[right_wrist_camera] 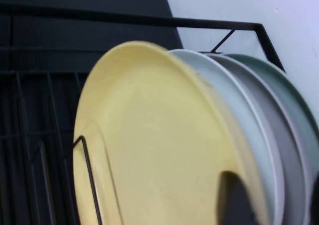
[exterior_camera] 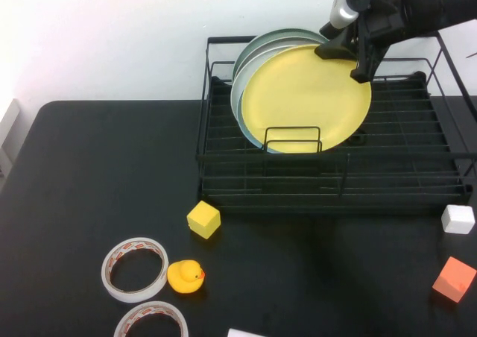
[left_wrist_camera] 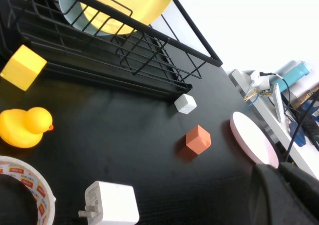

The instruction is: Place plate on rack

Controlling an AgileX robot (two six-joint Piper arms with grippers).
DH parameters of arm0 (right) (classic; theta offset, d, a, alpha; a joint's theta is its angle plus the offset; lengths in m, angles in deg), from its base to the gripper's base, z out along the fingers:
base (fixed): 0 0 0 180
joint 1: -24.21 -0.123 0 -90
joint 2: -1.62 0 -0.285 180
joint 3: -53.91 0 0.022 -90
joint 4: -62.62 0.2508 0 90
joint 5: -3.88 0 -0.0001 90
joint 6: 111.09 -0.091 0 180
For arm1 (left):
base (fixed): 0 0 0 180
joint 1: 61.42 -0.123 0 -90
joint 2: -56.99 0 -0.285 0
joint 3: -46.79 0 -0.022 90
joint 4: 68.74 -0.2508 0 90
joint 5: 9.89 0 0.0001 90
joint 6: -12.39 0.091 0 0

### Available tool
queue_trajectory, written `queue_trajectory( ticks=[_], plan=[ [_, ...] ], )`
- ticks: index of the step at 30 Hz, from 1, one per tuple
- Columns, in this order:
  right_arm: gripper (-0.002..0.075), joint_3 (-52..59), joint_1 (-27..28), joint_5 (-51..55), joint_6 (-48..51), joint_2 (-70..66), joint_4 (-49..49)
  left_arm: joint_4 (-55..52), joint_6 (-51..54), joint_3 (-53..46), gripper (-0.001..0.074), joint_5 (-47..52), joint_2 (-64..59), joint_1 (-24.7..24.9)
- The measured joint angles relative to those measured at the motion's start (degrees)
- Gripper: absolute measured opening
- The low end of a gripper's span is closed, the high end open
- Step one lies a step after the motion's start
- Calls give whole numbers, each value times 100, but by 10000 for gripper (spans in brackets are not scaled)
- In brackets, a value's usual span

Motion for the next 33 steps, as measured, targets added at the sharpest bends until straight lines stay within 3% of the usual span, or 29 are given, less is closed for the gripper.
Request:
queue_trajectory(
  ticks=[4,9,14,19,21,29,33],
  plan=[
    [413,0,0,0,-221,0,-12,0,-21,0,0,0,0,0],
    [426,0,0,0,-828,263,-48,0,-21,0,0,0,0,0],
    [313,0,0,-14,-1292,1015,-48,0,-21,0,0,0,0,0],
    [92,0,0,41,-2146,1842,-48,0,51,0,0,0,0,0],
    [42,0,0,209,-2651,2154,-48,0,211,0,0,0,0,0],
    [5,18,0,2279,-3751,3098,-25,-585,476,-56,0,293,0,0],
    [5,622,0,2384,-3884,3935,-13,-875,476,-56,0,350,0,0]
  ],
)
